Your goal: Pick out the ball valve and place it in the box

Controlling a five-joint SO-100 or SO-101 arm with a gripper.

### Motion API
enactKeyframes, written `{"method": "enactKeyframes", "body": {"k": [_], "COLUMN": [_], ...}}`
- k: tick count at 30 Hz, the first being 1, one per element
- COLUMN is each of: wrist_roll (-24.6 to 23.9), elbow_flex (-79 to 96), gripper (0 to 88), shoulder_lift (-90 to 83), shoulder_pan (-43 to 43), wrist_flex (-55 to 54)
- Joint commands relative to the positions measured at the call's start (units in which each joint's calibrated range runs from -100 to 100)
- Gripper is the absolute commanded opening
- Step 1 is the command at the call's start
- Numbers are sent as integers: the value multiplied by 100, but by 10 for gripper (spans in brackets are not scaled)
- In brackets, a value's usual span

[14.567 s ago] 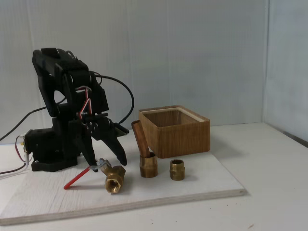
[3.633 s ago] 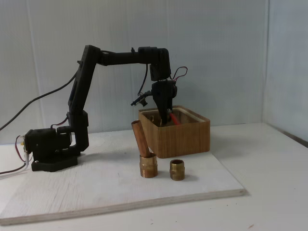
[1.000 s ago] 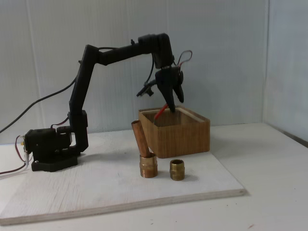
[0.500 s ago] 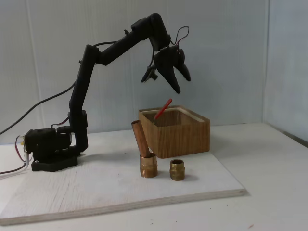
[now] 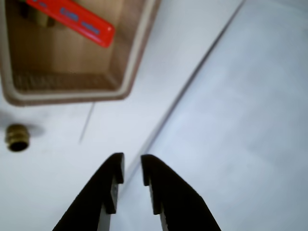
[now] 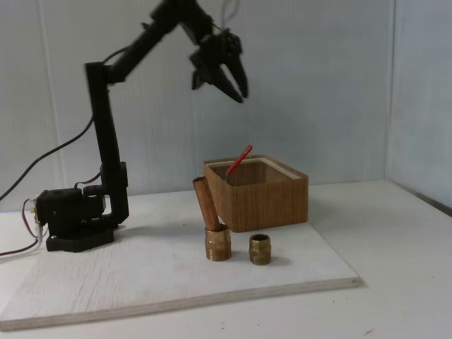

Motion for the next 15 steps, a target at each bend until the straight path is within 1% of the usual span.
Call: {"method": "enactKeyframes", "body": {"k": [1,4,7,11,15], "wrist_roll": [-233,-606,-787,-875,-854], "elbow_flex": [943,1846,2739,3922,5230], "gripper": [7,7,7,7,7], "shoulder_lift": [-1094,-1832,-2434,-3129,-3807], "shoulder_pan": [-23,-30,-30,-15,36], "wrist_flex": [43,17,-35,-258,-852]}}
